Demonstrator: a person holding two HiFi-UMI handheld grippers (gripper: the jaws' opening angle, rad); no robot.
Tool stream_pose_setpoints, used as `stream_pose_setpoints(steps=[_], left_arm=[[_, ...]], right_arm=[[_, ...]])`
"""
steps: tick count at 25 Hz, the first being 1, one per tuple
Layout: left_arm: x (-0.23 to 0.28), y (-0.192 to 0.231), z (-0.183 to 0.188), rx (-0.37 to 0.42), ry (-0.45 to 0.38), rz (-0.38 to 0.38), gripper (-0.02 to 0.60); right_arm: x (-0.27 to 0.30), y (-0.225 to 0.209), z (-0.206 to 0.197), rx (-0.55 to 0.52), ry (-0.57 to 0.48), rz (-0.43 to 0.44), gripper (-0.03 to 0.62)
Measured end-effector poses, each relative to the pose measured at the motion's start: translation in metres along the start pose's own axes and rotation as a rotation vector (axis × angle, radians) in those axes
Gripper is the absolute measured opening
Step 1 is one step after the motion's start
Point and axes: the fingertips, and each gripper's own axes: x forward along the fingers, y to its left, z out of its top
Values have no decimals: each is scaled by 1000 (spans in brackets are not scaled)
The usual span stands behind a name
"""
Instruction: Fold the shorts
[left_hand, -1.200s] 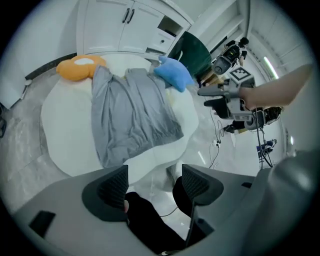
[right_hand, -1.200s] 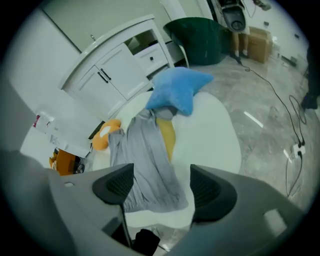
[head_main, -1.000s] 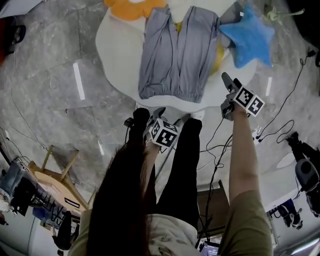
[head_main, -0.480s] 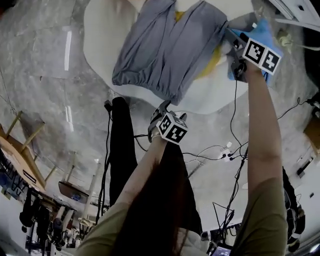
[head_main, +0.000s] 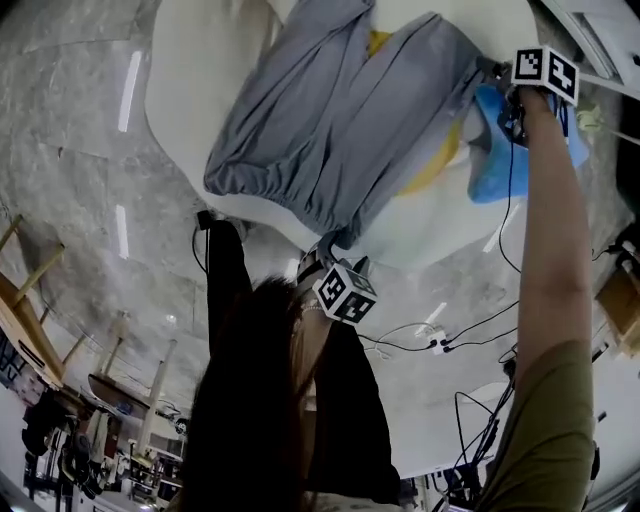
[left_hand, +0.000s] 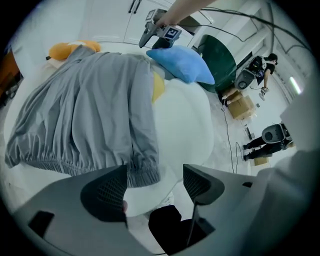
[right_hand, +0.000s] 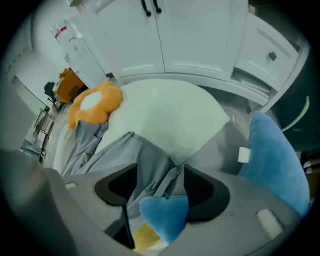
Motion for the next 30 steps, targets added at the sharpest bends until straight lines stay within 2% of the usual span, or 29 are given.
stream_pose_setpoints(steps=[3, 5, 8, 13, 15, 16, 17, 19, 21, 24, 30], left_arm=[[12, 4, -2, 3, -6, 5, 336], [13, 9, 1, 2, -11, 14, 336], [11, 13, 7, -2, -14, 25, 336], [16, 9, -1, 10, -10, 29, 336], [18, 9, -4, 15, 0, 34, 334], [17, 10, -3, 19, 4, 40, 330], [16, 12, -2, 23, 6, 50, 312], [13, 20, -1, 35, 1, 77, 243], [10, 27, 0, 50, -4, 96, 184], [-1, 34, 2, 66, -20, 122, 49], [-42, 41, 4, 69, -63, 128, 35]], right_arm=[[26, -4, -14, -32, 168, -54, 291], [34, -14, -23, -43, 245, -118, 288], [34, -26, -24, -64, 274, -192, 170], [46, -23, -37, -120, 333, -172, 153], [51, -24, -41, -166, 349, -202, 152], [51, -28, -41, -196, 349, -234, 118], [50, -31, -40, -230, 344, -266, 41], [47, -31, -36, -282, 325, -288, 12], [42, -24, -30, -288, 285, -250, 7], [26, -11, -20, -238, 196, -138, 5], [-24, -2, -12, -45, 80, 30, 5]])
